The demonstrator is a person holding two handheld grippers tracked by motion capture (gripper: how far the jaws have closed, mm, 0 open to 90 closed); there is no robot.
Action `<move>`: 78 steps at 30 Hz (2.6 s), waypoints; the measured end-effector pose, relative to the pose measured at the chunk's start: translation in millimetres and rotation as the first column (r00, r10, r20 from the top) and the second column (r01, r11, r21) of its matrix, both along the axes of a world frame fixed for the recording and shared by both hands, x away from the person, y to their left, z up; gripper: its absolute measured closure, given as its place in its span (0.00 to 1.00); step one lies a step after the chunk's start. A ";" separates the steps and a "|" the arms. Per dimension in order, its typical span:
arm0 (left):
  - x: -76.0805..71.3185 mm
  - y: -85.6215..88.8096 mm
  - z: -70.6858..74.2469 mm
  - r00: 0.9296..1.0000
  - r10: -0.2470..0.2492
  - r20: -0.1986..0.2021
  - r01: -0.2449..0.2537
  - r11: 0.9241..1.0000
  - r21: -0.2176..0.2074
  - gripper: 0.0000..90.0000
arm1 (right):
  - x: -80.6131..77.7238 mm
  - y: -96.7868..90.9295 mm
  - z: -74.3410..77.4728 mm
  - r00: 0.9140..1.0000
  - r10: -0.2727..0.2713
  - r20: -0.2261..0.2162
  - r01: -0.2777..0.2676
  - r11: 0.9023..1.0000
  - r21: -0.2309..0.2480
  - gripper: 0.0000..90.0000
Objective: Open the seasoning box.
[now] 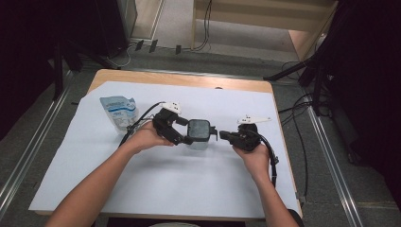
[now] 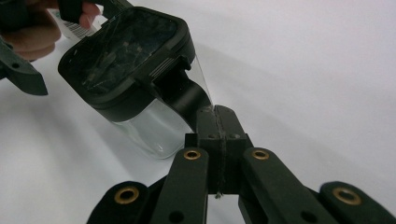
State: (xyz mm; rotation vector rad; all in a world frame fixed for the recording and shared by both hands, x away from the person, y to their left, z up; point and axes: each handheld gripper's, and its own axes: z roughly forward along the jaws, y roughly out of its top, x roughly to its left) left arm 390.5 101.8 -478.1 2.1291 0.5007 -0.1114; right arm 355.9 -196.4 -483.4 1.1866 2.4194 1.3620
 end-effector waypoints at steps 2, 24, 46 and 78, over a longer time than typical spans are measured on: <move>0.4 -1.6 -3.7 1.000 -0.006 0.009 0.006 1.000 0.007 0.08 | 0.5 1.8 -1.0 1.000 0.000 -0.003 0.000 1.000 0.002 1.00; 3.2 -11.8 -16.8 0.998 -0.017 0.056 0.014 0.998 0.055 0.14 | 2.5 5.6 -5.7 1.000 -0.005 -0.013 0.004 1.000 -0.010 1.00; -0.4 -5.0 -4.2 0.997 -0.003 0.082 0.002 1.000 0.019 0.18 | 2.4 5.8 -5.6 1.000 -0.009 -0.016 0.009 1.000 -0.007 1.00; -1.8 8.1 25.8 0.996 -0.020 0.084 0.021 1.000 -0.010 0.53 | 2.6 4.8 -5.1 1.000 -0.005 -0.023 0.005 1.000 -0.002 1.00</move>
